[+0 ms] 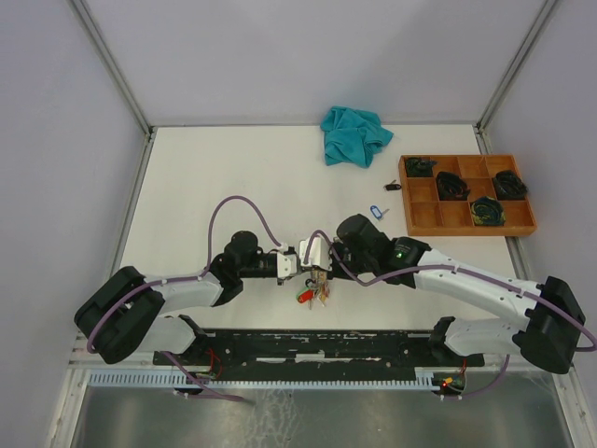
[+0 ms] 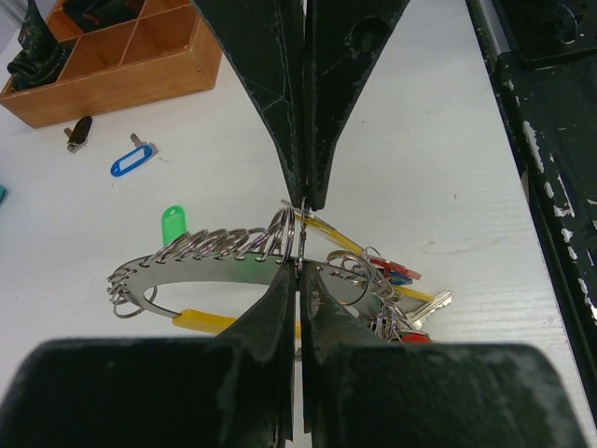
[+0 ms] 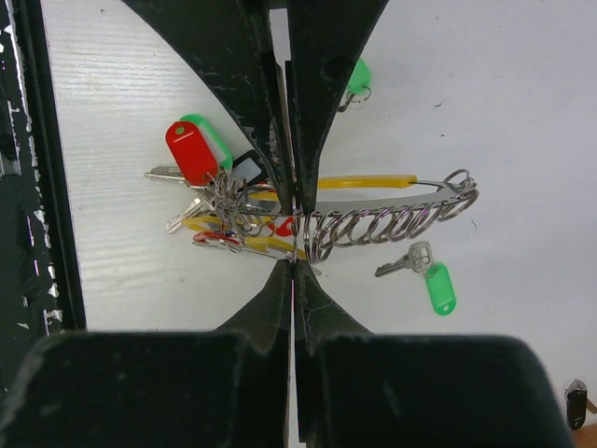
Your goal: Put the keys on the keyring
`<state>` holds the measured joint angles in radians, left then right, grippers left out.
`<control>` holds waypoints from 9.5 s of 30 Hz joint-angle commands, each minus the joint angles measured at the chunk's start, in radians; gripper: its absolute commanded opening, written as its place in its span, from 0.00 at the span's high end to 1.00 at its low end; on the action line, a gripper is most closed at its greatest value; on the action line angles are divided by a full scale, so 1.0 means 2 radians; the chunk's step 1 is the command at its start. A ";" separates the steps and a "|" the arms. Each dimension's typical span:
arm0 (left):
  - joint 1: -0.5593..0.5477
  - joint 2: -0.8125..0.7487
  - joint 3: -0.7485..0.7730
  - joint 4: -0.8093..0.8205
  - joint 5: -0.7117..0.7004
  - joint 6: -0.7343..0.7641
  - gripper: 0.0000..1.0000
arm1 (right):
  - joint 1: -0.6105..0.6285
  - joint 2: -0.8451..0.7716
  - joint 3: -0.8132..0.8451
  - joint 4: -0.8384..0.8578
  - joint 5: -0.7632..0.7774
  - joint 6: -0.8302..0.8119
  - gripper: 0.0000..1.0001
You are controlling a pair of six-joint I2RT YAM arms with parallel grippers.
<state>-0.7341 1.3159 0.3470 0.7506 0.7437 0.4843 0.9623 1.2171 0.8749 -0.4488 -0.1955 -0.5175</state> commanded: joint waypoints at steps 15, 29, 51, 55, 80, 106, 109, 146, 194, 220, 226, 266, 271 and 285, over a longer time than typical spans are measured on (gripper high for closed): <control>0.001 -0.007 0.020 0.054 0.027 -0.018 0.97 | 0.007 0.015 0.021 0.038 -0.029 0.012 0.99; -0.004 -0.010 0.018 0.054 0.030 -0.012 0.97 | 0.007 0.032 0.030 0.053 -0.039 0.018 0.99; -0.011 -0.025 0.012 0.047 0.012 0.001 0.97 | -0.002 0.054 0.042 0.062 -0.048 0.036 0.99; -0.011 -0.029 0.013 0.036 0.002 0.007 0.97 | -0.003 0.034 0.039 0.040 -0.036 0.031 0.99; -0.011 -0.030 0.016 0.021 -0.024 0.008 0.97 | -0.003 0.002 0.030 -0.011 0.004 0.022 0.99; -0.011 -0.027 0.017 0.026 -0.043 -0.003 0.97 | -0.003 -0.012 0.024 -0.031 0.015 0.023 0.99; -0.011 -0.028 0.017 0.025 -0.037 -0.002 0.97 | -0.004 -0.012 0.025 -0.026 0.011 0.022 0.99; -0.011 -0.022 0.022 0.021 -0.027 -0.002 0.97 | -0.003 -0.009 0.026 0.003 0.036 0.020 0.99; -0.011 -0.021 0.028 0.014 -0.021 -0.009 0.97 | -0.003 0.011 0.030 0.006 0.007 0.019 0.99; -0.012 -0.022 0.029 0.022 -0.016 -0.019 0.97 | -0.003 0.046 0.052 0.006 -0.034 0.016 0.99; -0.011 -0.026 0.033 0.026 -0.014 -0.038 0.97 | -0.003 0.053 0.058 -0.001 -0.043 0.011 0.99; 0.016 -0.018 0.020 0.037 -0.049 -0.119 0.97 | -0.003 -0.019 0.002 0.016 0.039 0.029 0.99; 0.017 -0.005 0.015 0.044 -0.032 -0.099 0.97 | -0.007 -0.005 -0.006 0.043 0.032 0.024 0.99; 0.016 0.014 -0.012 0.075 0.000 0.043 0.97 | -0.033 -0.009 -0.029 0.072 -0.036 0.004 0.99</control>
<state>-0.7033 1.3487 0.3340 0.8036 0.7109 0.4393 0.9016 1.2125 0.8124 -0.3553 -0.2142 -0.4850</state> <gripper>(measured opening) 0.046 0.010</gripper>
